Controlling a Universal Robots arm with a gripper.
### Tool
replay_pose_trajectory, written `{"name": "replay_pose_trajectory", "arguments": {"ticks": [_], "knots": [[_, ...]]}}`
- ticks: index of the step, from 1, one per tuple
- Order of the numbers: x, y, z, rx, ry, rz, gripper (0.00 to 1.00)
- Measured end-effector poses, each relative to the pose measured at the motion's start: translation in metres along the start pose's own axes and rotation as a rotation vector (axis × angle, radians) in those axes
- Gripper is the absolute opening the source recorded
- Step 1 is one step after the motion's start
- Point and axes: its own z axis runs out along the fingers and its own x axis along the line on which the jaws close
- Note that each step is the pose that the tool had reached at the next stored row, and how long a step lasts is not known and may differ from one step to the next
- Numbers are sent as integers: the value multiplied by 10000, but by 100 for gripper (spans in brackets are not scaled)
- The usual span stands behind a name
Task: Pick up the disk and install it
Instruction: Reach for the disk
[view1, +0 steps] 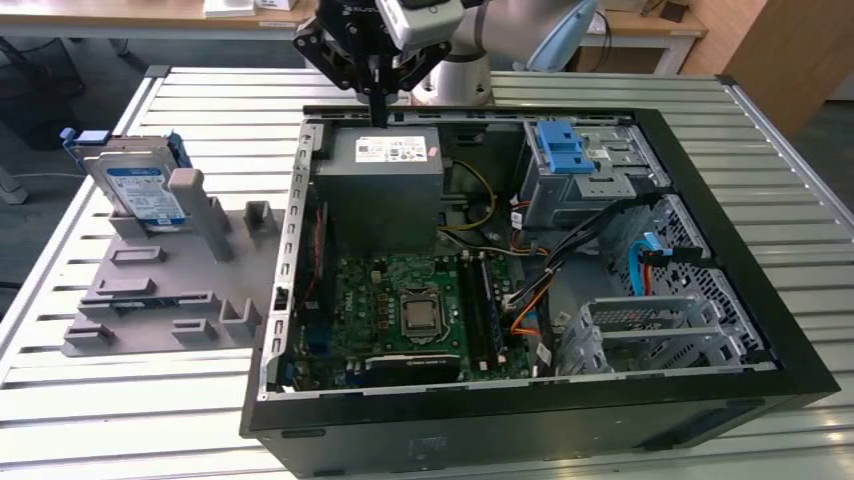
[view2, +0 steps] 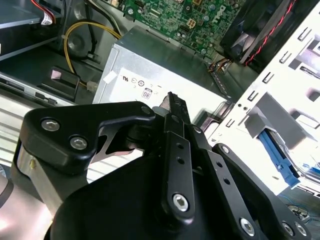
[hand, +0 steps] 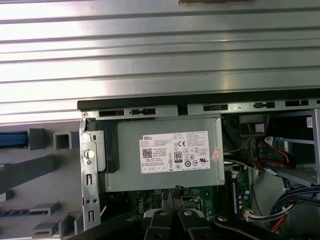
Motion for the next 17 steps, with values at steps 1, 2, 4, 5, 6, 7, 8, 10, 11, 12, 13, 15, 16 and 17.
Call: {"name": "replay_pose_trajectory", "arguments": {"ticks": [1, 2, 4, 5, 6, 7, 8, 10, 11, 12, 13, 15, 16, 17], "knots": [[2, 1, 0, 0, 0, 0, 11], [4, 2, 1, 0, 0, 0, 11], [7, 4, 3, 0, 0, 0, 11], [9, 5, 3, -1, 0, 0, 11], [11, 5, 4, 0, 0, 0, 11], [14, 6, 4, 0, 0, 1, 11], [16, 7, 5, 0, 0, 0, 11], [20, 10, 6, 0, 0, 0, 11], [22, 11, 7, 0, 0, 0, 11], [25, 12, 7, 0, 0, 0, 11], [26, 14, 8, 0, 0, 0, 11], [30, 17, 9, 1, 0, 0, 11], [31, 18, 10, 1, 0, 0, 11], [32, 20, 10, 0, 1, 0, 11]]}}
